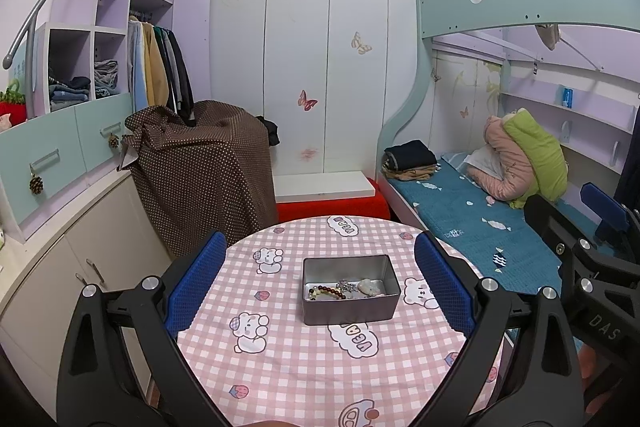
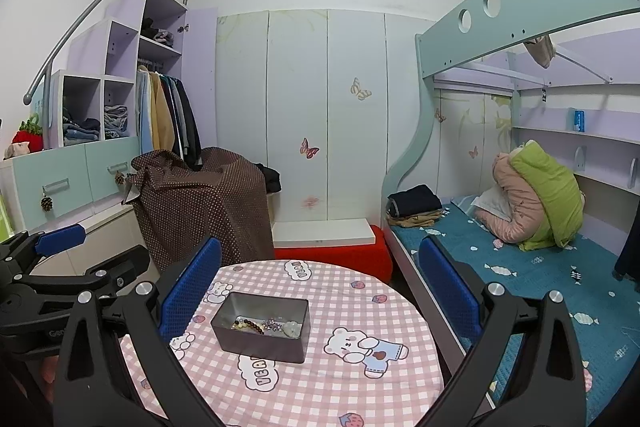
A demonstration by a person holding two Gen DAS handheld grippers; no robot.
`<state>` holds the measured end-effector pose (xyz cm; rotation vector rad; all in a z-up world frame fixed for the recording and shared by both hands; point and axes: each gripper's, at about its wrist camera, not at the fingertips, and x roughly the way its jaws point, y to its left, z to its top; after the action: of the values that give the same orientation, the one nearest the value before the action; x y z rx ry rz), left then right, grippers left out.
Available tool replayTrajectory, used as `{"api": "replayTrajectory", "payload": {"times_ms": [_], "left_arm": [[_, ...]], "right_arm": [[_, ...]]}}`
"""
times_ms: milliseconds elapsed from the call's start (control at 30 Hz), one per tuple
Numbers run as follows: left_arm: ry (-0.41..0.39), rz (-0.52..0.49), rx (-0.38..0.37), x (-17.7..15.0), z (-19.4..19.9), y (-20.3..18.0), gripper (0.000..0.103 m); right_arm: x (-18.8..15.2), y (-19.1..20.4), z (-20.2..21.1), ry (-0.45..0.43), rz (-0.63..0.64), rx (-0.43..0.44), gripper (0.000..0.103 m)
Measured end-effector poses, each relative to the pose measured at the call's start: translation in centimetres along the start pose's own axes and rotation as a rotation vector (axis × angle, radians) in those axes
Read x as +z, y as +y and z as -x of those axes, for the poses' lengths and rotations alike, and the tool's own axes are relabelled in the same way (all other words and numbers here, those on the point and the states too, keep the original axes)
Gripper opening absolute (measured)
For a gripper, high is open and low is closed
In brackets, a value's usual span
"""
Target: Organize jewelry
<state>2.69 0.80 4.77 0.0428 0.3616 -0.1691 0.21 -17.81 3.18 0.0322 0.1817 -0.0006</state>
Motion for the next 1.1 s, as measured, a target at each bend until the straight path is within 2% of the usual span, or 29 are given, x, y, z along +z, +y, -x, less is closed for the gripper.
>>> {"api": "replayTrajectory", "payload": {"times_ms": [1100], "left_arm": [[0.002,0.0,-0.001,-0.13,0.35,-0.17,0.095]], "right_arm": [[-0.49,-0.34,-0.17,0.029,-0.008,0.014,0.095]]}}
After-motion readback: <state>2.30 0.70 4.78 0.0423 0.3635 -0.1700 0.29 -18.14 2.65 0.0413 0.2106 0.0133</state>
